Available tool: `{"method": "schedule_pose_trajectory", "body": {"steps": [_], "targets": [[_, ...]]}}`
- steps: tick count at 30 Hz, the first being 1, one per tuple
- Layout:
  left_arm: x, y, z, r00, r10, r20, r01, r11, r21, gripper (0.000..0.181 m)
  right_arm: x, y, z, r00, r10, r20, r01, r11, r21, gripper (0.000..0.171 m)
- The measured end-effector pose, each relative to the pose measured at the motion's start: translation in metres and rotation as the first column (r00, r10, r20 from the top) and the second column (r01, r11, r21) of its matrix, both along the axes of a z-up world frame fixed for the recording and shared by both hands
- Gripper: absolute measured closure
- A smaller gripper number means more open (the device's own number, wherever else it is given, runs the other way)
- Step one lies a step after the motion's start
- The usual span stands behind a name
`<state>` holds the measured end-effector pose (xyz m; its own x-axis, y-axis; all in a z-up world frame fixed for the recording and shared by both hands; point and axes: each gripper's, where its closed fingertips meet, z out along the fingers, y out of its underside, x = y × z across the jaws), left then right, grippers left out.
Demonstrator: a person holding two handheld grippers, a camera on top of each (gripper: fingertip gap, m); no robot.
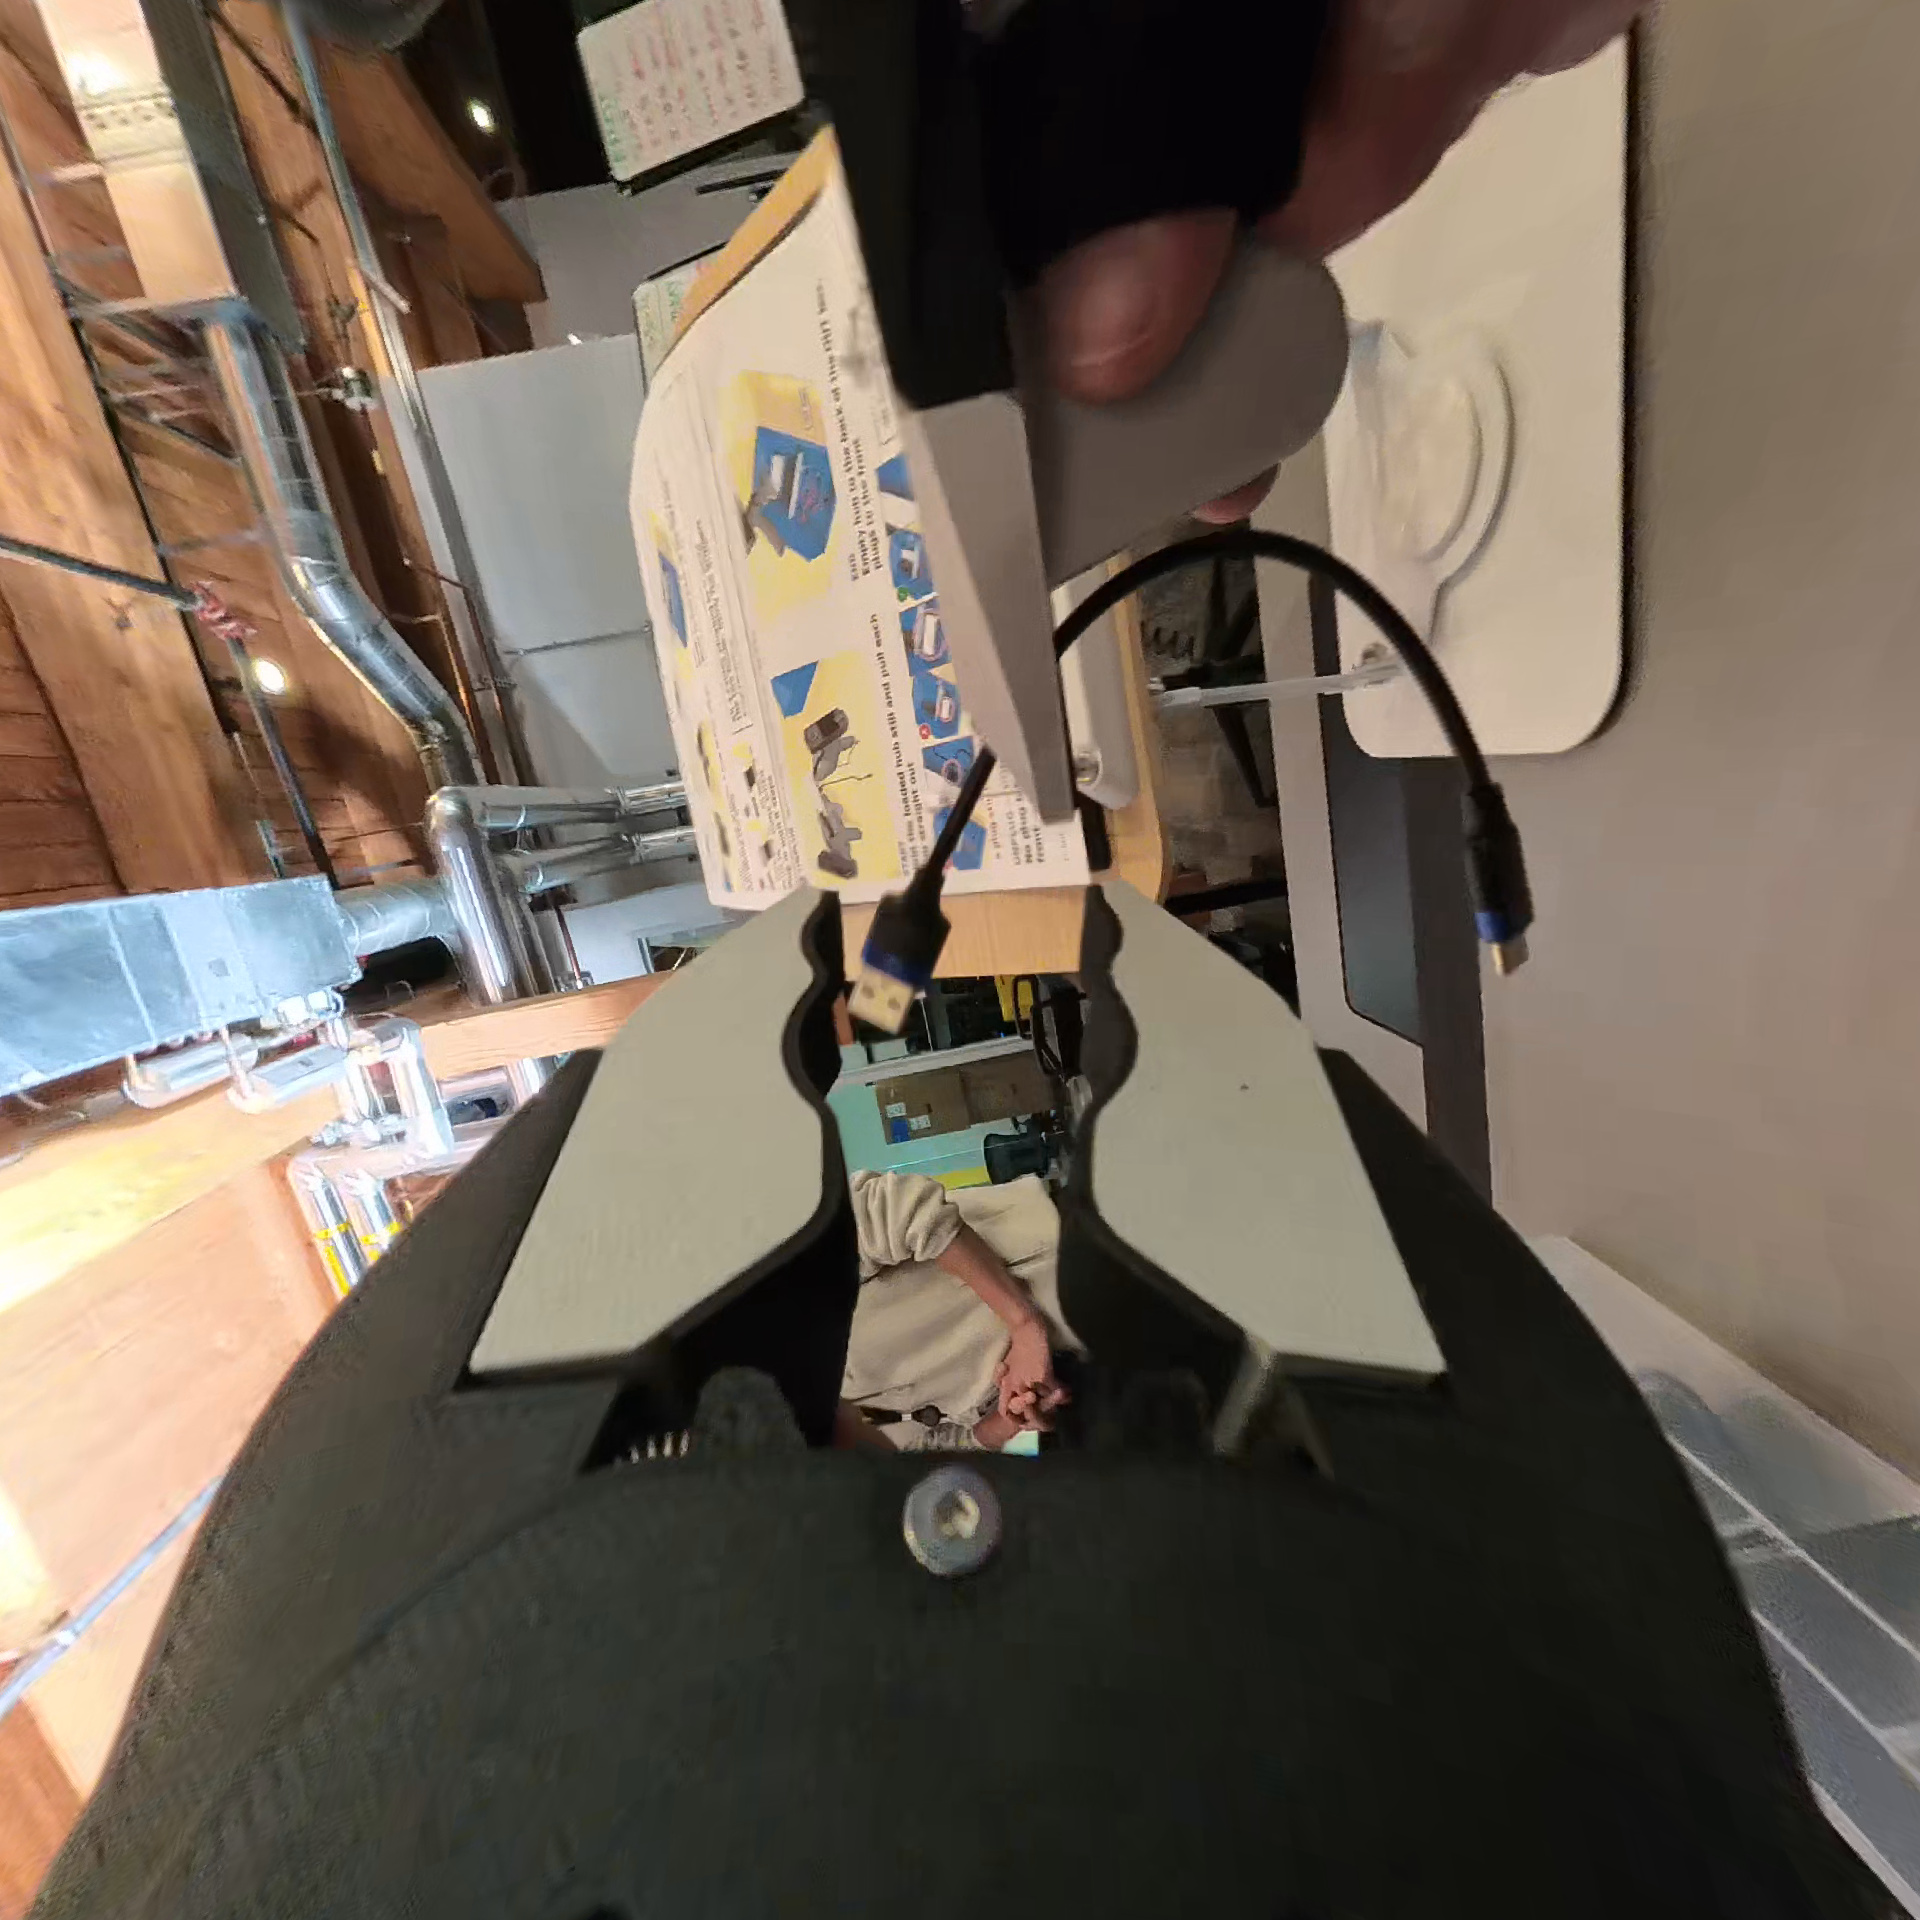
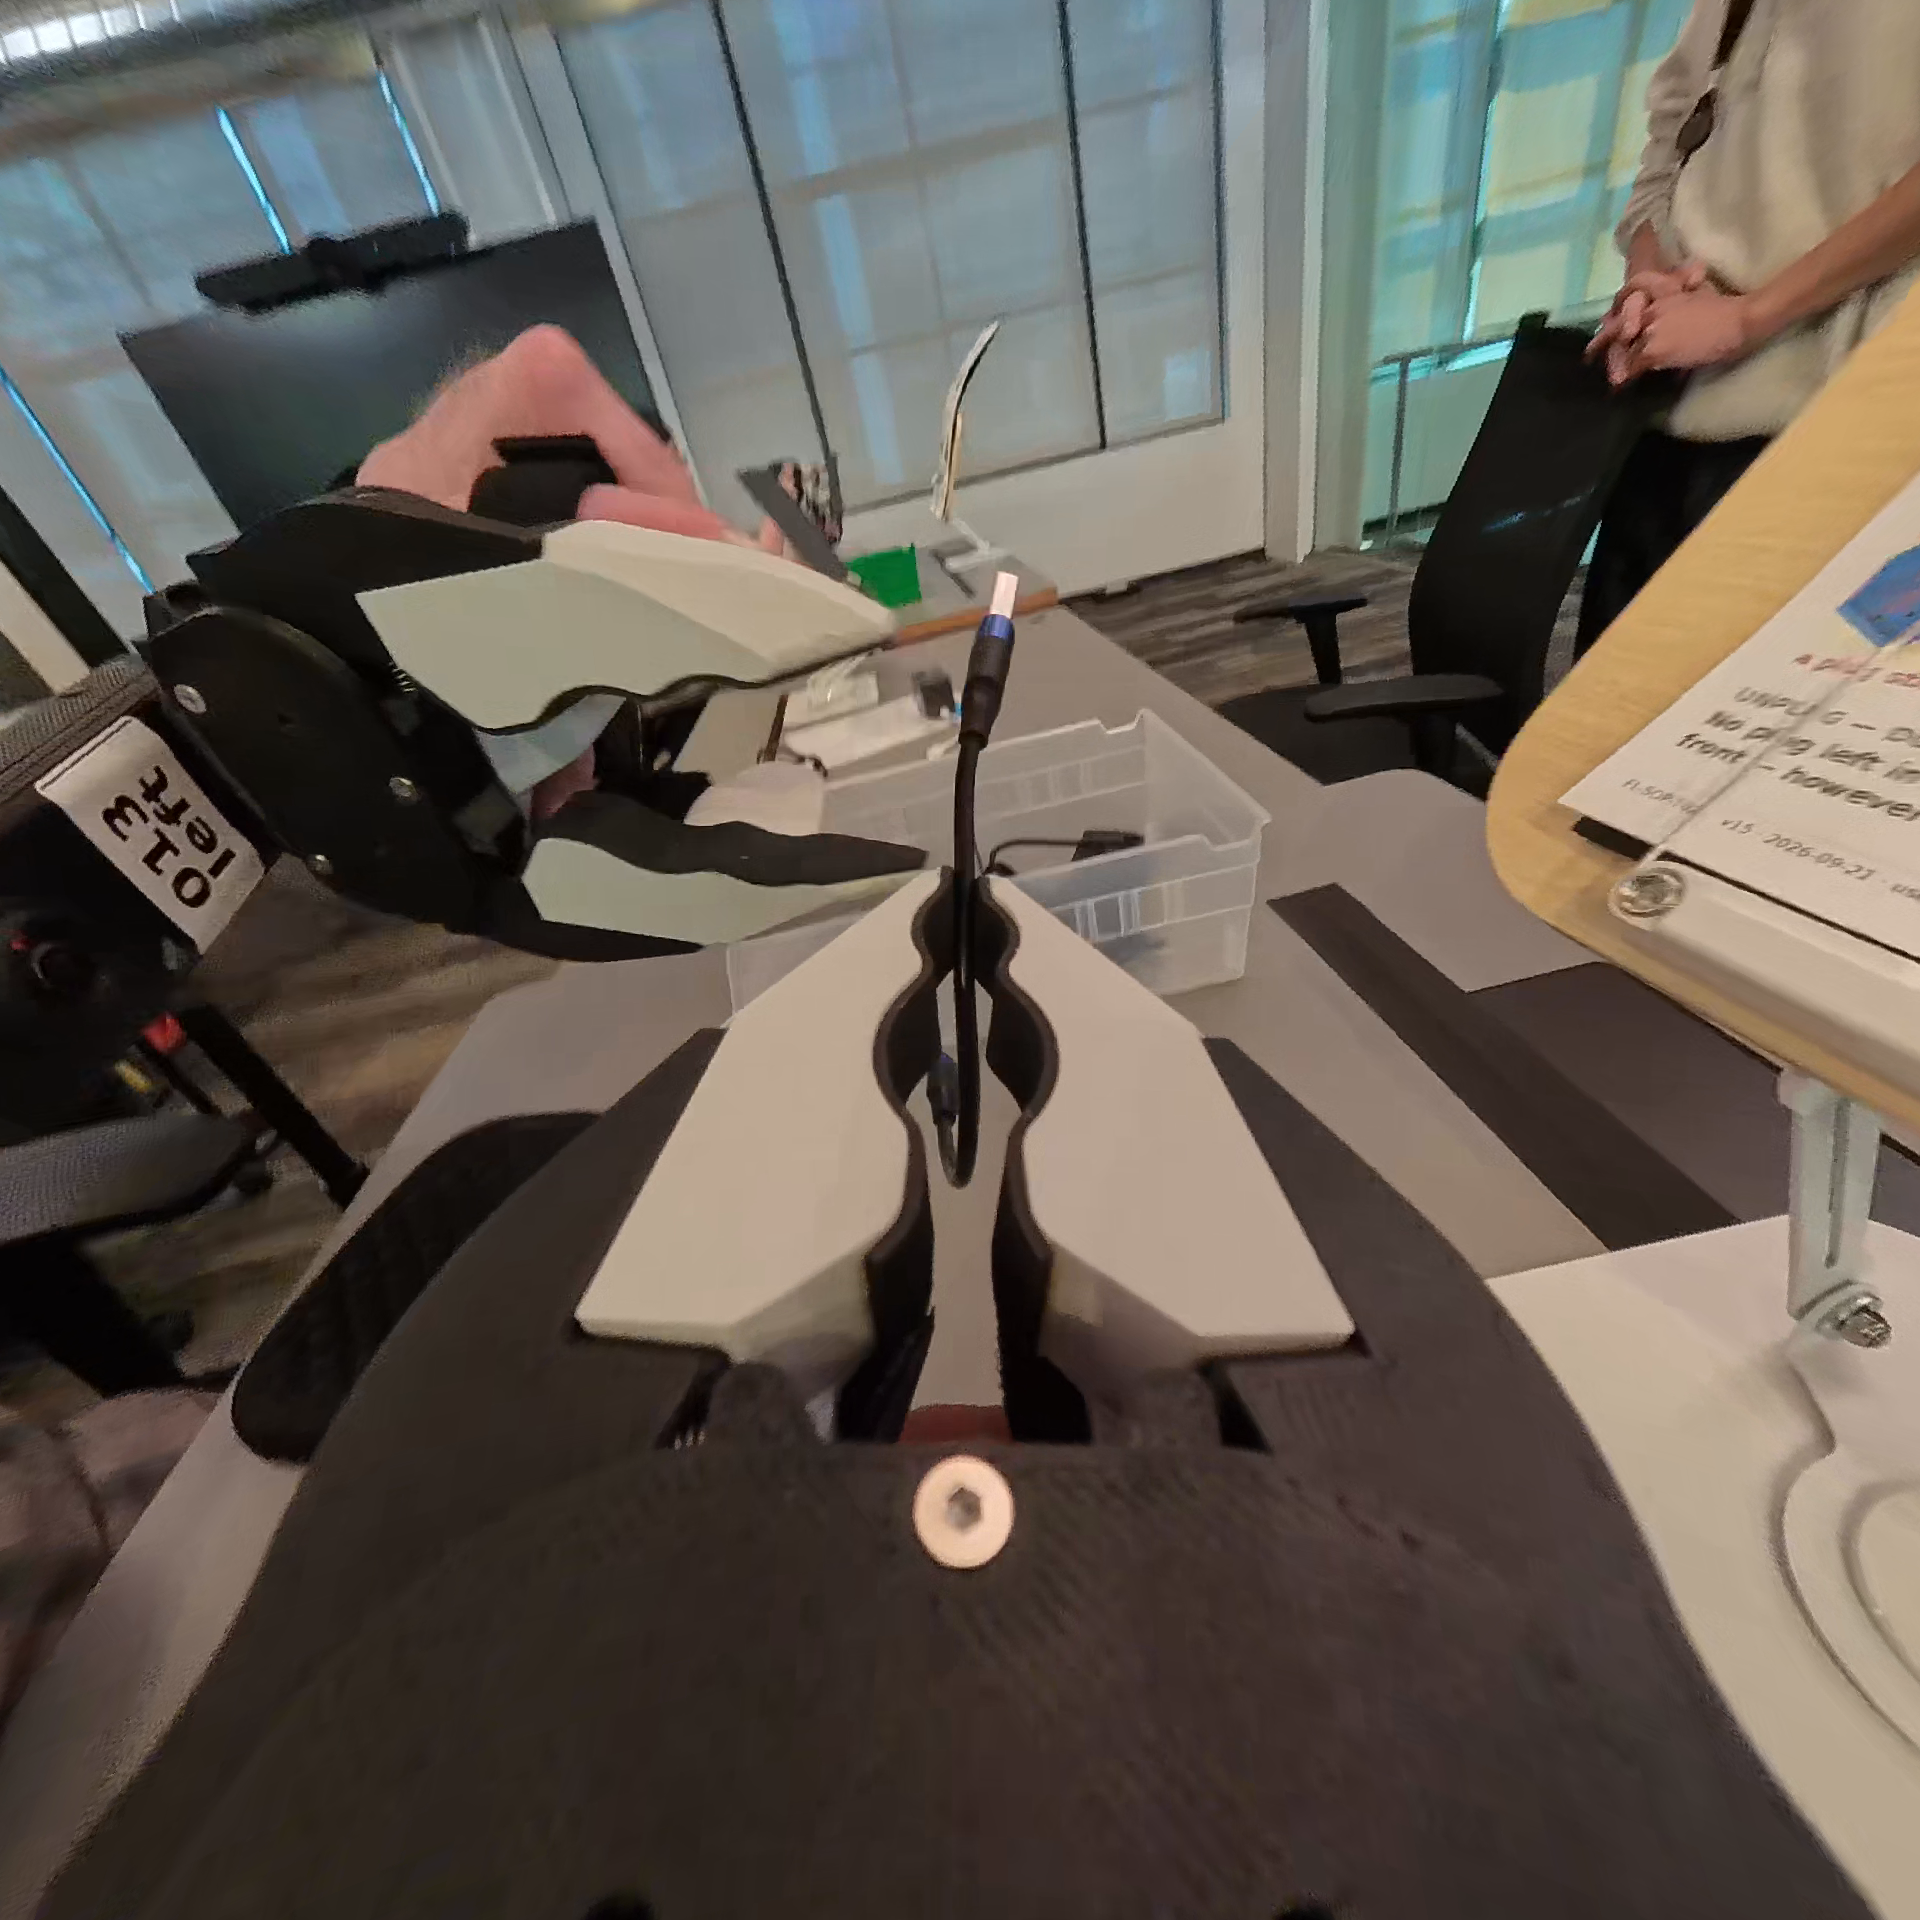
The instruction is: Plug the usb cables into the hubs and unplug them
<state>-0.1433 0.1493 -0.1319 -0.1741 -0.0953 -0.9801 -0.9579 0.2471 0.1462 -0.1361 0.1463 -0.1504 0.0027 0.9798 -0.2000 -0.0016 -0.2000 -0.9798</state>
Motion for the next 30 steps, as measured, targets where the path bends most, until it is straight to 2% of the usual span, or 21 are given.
{"method": "schedule_pose_trajectory", "body": {"steps": [2,4,5,6,7,9,11,12,16,18,19,22,23,25,30], "targets": [[-0.003,-0.006,0.009,0.990,-0.003,0.140,0.007,1.000,-0.025,0.138,0.004,0.002,0.007,0.998,0.003,-0.057,-0.003,1.000,-0.001,0.171],[-0.010,-0.009,0.017,0.910,0.040,0.413,0.013,0.992,-0.125,0.137,0.009,0.004,0.015,0.993,-0.005,-0.117,0.006,1.000,0.011,0.171],[-0.011,-0.011,0.022,0.817,0.059,0.573,0.058,0.981,-0.183,0.137,0.012,-0.001,0.023,0.985,0.020,-0.174,-0.015,0.999,0.028,0.171],[-0.008,-0.012,0.025,0.688,0.091,0.720,0.136,0.958,-0.251,0.137,0.014,-0.004,0.028,0.976,0.035,-0.214,-0.030,0.999,0.030,0.171],[-0.005,-0.013,0.029,0.550,0.134,0.825,0.216,0.931,-0.296,0.135,0.015,-0.006,0.031,0.969,0.047,-0.242,-0.042,0.999,0.026,0.171],[0.004,-0.011,0.040,0.292,0.183,0.939,0.384,0.877,-0.290,0.139,0.018,-0.018,0.039,0.941,0.110,-0.319,-0.097,0.994,0.056,0.171],[0.009,-0.007,0.048,0.125,0.230,0.965,0.489,0.832,-0.261,0.142,0.019,-0.021,0.043,0.922,0.118,-0.368,-0.101,0.993,0.065,0.171],[0.016,-0.007,0.048,0.088,0.245,0.966,0.541,0.802,-0.253,0.148,0.020,-0.023,0.045,0.909,0.124,-0.399,-0.104,0.992,0.071,0.171],[0.033,-0.007,0.045,0.068,0.276,0.959,0.630,0.733,-0.255,0.166,0.020,-0.029,0.045,0.887,0.148,-0.438,-0.119,0.989,0.092,0.171],[0.036,-0.009,0.049,0.018,0.284,0.959,0.684,0.696,-0.219,0.174,0.022,-0.032,0.046,0.869,0.170,-0.465,-0.149,0.985,0.082,0.171],[0.038,-0.011,0.049,0.020,0.290,0.957,0.708,0.672,-0.219,0.180,0.021,-0.032,0.045,0.871,0.168,-0.461,-0.145,0.986,0.086,0.171],[0.042,-0.017,0.050,0.038,0.282,0.959,0.743,0.633,-0.216,0.176,0.023,-0.031,0.045,0.863,0.170,-0.476,-0.152,0.985,0.077,0.171],[0.043,-0.018,0.048,0.056,0.290,0.955,0.748,0.622,-0.233,0.163,0.025,-0.028,0.046,0.857,0.161,-0.490,-0.148,0.987,0.065,0.171],[0.047,-0.023,0.047,0.086,0.285,0.955,0.765,0.594,-0.247,0.153,0.025,-0.027,0.044,0.864,0.164,-0.476,-0.149,0.986,0.069,0.171],[0.049,-0.016,0.042,0.148,0.280,0.949,0.694,0.654,-0.301,0.167,0.020,-0.031,0.039,0.876,0.171,-0.450,-0.144,0.985,0.092,0.171]]}}
